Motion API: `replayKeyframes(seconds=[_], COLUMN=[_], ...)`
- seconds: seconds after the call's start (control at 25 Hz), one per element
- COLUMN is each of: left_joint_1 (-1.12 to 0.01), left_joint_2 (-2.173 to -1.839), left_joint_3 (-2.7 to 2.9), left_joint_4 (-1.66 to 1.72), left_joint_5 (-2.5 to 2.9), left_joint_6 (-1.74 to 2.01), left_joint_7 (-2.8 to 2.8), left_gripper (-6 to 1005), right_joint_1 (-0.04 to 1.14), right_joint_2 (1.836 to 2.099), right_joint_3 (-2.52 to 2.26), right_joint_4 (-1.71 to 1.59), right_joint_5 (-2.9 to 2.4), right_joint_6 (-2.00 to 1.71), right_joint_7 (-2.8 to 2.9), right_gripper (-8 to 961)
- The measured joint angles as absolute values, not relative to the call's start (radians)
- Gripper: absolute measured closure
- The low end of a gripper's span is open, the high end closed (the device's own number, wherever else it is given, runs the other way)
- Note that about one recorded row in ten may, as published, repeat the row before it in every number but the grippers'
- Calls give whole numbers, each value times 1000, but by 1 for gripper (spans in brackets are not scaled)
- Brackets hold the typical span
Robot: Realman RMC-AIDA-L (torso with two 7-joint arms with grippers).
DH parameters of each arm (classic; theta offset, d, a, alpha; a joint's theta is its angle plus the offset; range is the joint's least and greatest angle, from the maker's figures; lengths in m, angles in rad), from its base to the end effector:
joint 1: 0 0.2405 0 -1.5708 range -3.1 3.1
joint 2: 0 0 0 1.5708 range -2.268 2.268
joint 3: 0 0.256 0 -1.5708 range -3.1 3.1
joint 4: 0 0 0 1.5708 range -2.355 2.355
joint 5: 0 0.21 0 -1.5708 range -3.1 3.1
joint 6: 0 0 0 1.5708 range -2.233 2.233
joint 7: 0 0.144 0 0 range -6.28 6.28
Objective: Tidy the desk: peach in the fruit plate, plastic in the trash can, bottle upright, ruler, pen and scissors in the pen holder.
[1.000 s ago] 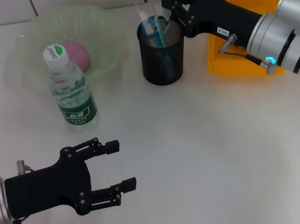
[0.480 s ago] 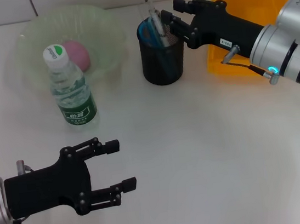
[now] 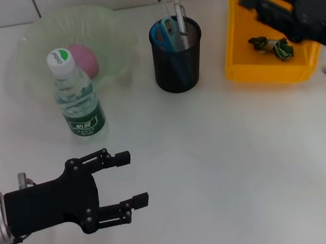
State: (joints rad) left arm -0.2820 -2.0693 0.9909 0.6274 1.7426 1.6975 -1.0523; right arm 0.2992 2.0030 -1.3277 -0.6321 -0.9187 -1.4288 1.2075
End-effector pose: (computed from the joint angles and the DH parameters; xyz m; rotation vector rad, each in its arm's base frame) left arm -0.2853 0.2438 -0.0217 -2.8304 -0.3520 -0.8686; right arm 0.2479 0.3142 0.0220 -2.2935 0.5807 1.2833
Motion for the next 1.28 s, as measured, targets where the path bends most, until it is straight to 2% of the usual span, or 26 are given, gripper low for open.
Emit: replayKeyframes(seconds=[0.12,0.2,0.4,0.52,1.28], left_joint_1=[-293,-300,-313,-316,-314], left_joint_2=[-2069,-2069,-2069,-2067,-2069], left_joint_3=[991,993,999,998,992], left_joint_4=[625,622,620,620,619], left_joint_5=[1743,1743,1750,1751,1747], left_joint_6=[1698,1698,1689,1692,1687], left_joint_7=[-1052,-1052,-1052,-1058,-1053], left_gripper=[188,188,188,188,188], right_joint_1=[277,270,242,230,238], right_joint_2=[1978,1981,2034,2050,2071], right_joint_3=[-1211,-1142,-1069,-1069,-1058], right_joint_4=[-631,-625,-632,-637,-624], right_joint_5=[-1204,-1395,-1621,-1630,-1631], right_joint_6=[-1576,-1643,-1678,-1683,-1673], right_joint_7=[1251,1214,1066,1012,994], right_gripper=[366,292,179,111,111])
